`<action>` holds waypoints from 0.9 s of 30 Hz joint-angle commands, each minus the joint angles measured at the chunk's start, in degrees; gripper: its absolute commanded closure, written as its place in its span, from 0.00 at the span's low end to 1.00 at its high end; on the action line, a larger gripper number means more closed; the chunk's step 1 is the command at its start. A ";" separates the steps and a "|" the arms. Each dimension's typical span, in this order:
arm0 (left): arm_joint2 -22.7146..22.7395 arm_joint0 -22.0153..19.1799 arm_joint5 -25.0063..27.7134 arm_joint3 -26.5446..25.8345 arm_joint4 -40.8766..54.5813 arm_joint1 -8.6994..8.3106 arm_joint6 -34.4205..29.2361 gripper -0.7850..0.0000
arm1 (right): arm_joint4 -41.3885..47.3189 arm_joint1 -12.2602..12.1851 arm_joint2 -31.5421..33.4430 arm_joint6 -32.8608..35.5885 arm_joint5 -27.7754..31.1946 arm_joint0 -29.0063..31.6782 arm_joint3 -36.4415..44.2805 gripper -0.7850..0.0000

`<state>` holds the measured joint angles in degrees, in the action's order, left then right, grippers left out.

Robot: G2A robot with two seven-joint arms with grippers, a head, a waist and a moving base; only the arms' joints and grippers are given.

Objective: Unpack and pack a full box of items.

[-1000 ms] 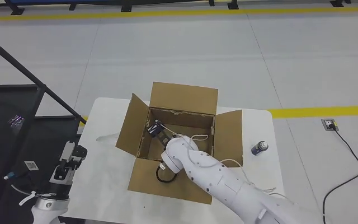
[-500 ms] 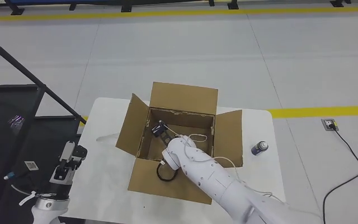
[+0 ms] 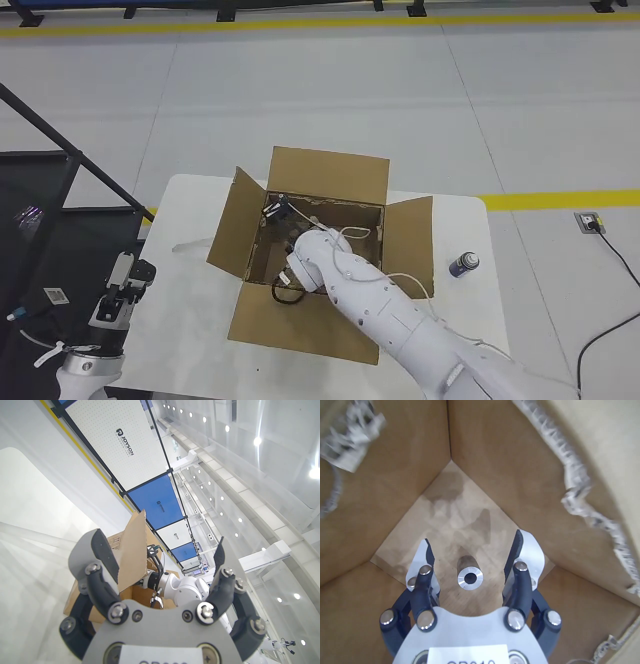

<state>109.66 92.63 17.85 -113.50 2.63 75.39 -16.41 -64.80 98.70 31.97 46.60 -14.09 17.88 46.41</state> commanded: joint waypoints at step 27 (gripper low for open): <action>0.00 0.00 0.00 0.00 0.00 0.00 0.00 0.00 | -26.52 -17.54 60.30 18.58 12.55 39.27 56.47 0.00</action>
<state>109.66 92.63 17.85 -113.50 2.63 75.39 -16.41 -91.72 81.26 92.03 64.51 -2.65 57.63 105.96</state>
